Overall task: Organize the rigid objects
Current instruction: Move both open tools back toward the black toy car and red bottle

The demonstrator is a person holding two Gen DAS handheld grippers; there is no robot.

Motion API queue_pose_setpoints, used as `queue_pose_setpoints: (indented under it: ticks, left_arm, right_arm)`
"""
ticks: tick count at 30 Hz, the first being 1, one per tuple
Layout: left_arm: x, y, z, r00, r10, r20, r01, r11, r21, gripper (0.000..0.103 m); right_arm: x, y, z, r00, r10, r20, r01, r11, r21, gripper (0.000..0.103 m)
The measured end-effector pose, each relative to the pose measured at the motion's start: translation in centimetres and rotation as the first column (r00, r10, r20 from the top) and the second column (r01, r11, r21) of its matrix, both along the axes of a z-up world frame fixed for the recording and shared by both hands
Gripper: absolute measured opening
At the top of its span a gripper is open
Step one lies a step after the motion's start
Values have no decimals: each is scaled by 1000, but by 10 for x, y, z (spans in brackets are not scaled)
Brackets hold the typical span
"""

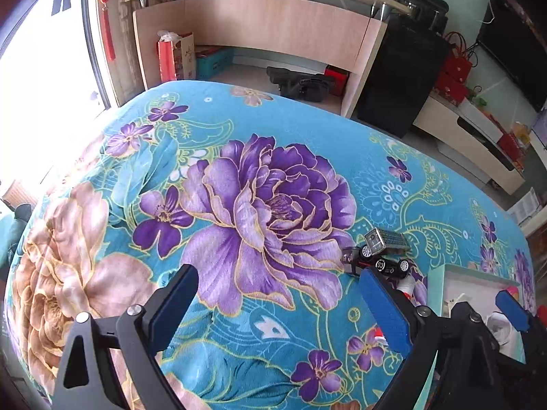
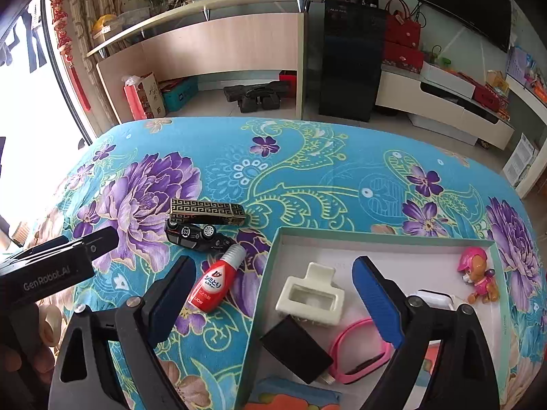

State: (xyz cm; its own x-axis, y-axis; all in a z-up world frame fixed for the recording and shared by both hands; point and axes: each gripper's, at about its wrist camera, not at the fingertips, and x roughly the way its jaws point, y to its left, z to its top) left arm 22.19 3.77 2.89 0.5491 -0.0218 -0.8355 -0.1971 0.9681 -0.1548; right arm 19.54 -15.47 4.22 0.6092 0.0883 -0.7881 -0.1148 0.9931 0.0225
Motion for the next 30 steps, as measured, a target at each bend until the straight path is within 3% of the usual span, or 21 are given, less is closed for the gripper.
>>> queue_pose_setpoints:
  ticks: [3, 9, 13, 17, 19, 24, 30]
  left_arm:
    - [13, 0, -1, 1000, -8, 13, 9, 1000, -25, 97]
    - [28, -18, -7, 988, -155, 2, 155, 986, 61, 97]
    - [32, -20, -17, 988, -152, -25, 153, 988, 10, 97]
    - [51, -23, -12, 985, -173, 16, 173, 984, -48, 97]
    - [67, -25, -19, 980, -197, -14, 195, 977, -86, 97]
    - [97, -34, -41, 974, -196, -112, 190, 979, -68, 97]
    - [83, -29, -52, 974, -163, -156, 156, 986, -55, 97]
  right_arm:
    - [8, 1, -8, 1000, -12, -7, 12, 1000, -18, 92]
    - [18, -27, -14, 995, -91, -39, 93, 994, 50, 92]
    - [18, -33, -12, 995, -98, -28, 99, 993, 67, 92]
    - [16, -42, -10, 992, -124, -28, 125, 989, 77, 92]
    - [17, -49, -12, 988, -149, -38, 152, 985, 85, 92]
    - [18, -58, -15, 983, -171, -63, 176, 979, 104, 92]
    - [17, -58, -14, 985, -161, -64, 168, 979, 113, 92]
